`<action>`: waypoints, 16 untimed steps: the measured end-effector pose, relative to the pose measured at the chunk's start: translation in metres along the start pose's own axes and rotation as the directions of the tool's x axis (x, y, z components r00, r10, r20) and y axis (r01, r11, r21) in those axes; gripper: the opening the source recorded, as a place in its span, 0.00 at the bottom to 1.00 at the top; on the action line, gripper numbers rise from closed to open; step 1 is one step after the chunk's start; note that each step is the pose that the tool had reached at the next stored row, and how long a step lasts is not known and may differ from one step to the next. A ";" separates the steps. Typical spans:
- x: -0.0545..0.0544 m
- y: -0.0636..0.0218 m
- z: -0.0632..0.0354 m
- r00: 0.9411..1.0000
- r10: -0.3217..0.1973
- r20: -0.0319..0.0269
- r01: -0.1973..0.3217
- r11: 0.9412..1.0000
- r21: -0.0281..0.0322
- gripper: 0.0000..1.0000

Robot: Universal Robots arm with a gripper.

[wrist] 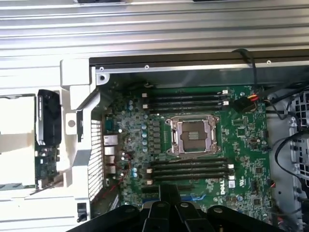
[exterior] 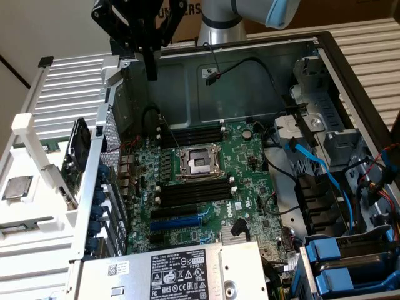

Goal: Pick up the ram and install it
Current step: 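Reach for the ram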

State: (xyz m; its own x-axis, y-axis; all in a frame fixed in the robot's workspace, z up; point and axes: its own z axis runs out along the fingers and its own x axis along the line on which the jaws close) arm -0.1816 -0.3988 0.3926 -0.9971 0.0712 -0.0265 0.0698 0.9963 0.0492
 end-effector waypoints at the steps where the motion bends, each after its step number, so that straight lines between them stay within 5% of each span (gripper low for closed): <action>1: 0.009 -0.0006 -0.0003 1.000 0.000 0.000 0.000 1.000 0.000 0.11; 16: 0.093 -0.0065 -0.0028 1.000 -0.001 0.006 0.001 1.000 0.000 0.11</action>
State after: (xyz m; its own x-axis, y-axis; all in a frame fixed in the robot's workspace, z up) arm -0.2749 -0.3988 0.3926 -0.9970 0.0709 -0.0321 0.0693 0.9964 0.0497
